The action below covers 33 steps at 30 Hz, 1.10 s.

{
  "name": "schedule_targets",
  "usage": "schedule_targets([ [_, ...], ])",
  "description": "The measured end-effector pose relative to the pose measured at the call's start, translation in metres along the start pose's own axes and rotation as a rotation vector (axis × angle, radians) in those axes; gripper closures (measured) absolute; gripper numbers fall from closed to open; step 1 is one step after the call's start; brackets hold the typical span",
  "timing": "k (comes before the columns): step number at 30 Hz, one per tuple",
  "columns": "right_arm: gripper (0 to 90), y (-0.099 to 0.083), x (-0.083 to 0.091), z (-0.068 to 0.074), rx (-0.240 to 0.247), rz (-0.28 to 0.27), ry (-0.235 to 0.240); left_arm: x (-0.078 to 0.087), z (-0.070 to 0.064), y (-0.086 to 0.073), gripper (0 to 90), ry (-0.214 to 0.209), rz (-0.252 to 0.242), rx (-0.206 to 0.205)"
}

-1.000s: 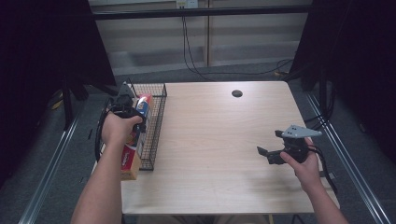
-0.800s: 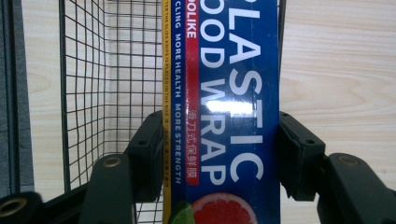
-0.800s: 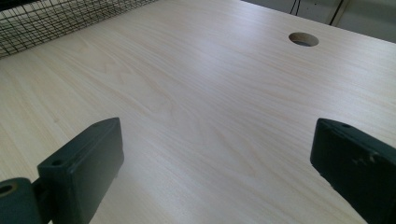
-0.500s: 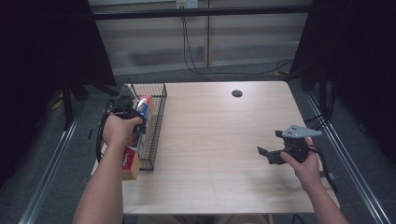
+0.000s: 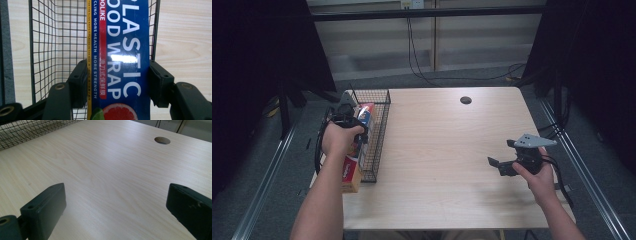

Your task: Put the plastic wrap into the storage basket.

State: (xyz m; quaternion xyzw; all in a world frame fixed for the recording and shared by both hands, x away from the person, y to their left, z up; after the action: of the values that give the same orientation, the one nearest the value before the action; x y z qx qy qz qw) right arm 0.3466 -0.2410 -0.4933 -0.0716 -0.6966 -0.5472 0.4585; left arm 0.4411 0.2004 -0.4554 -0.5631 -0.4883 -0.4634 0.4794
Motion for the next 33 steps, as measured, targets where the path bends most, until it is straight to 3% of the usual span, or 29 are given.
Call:
schedule_targets([
  [33, 2.5, -0.0001, -0.0006, 0.0003, 0.003, 0.002, 0.004, -0.0084, 0.0087, 0.0027, 42.8, 0.015, 0.011, 0.003],
])
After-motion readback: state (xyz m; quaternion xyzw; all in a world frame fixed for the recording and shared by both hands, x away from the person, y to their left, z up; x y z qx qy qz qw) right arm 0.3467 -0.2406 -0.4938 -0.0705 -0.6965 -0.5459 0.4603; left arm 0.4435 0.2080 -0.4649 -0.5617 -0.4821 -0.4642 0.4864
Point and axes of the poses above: each handheld gripper's, and its own axes: x roughly backward along the jaws, y roughly out of its top, z roughly to its left, the point moved 9 cm from there along -x, roughly forward along the jaws, and after that the axes turned 15 degrees about z, right-handed, at the moved point
